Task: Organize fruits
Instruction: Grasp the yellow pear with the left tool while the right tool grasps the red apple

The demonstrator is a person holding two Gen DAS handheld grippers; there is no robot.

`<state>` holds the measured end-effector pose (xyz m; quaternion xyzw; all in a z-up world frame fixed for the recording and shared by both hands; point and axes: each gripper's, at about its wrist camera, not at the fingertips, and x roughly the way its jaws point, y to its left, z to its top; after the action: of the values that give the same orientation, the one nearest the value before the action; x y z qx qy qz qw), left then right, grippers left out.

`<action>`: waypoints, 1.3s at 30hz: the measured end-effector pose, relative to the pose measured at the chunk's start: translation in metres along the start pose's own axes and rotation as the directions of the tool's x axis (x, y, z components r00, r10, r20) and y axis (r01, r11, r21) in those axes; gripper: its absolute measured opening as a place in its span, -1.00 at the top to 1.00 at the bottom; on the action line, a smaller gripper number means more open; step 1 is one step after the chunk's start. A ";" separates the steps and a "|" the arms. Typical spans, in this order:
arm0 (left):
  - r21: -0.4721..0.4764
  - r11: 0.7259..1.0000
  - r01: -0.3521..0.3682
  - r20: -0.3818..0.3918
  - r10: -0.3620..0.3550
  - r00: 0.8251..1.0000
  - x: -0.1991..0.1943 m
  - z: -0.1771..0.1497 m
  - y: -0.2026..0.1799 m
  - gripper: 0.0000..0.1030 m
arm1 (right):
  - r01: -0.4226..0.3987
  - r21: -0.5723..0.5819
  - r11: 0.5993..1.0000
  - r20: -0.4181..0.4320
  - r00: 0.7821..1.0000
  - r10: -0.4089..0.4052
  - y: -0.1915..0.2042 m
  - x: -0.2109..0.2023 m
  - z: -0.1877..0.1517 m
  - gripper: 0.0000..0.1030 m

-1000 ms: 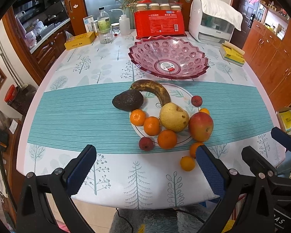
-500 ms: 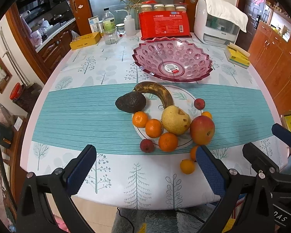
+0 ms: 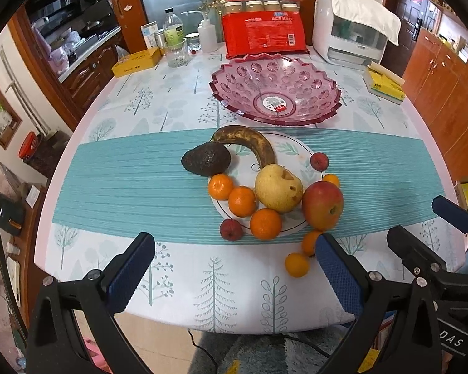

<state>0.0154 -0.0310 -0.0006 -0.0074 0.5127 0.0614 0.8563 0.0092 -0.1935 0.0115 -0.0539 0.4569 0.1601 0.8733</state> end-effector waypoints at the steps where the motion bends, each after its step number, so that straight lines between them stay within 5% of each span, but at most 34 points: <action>1: 0.006 1.000 -0.001 -0.001 0.001 1.000 0.002 0.001 -0.001 -0.98 | -0.001 0.006 1.000 -0.006 1.000 0.002 -0.001 0.002 0.000 -0.64; 22: 0.011 0.992 0.123 -0.150 -0.120 0.981 0.087 0.045 0.018 -0.98 | -0.041 0.159 0.986 -0.189 0.979 0.072 -0.026 0.078 0.001 -0.64; 39: 0.081 0.980 0.184 -0.223 -0.163 0.961 0.136 0.077 0.004 -0.98 | -0.041 0.109 0.993 -0.299 0.951 0.072 -0.016 0.153 0.013 -0.64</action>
<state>0.1455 -0.0075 -0.0834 -0.0159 0.6020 -0.0410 0.7973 0.1055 -0.1705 -0.1065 -0.0204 0.5942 0.1514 0.7896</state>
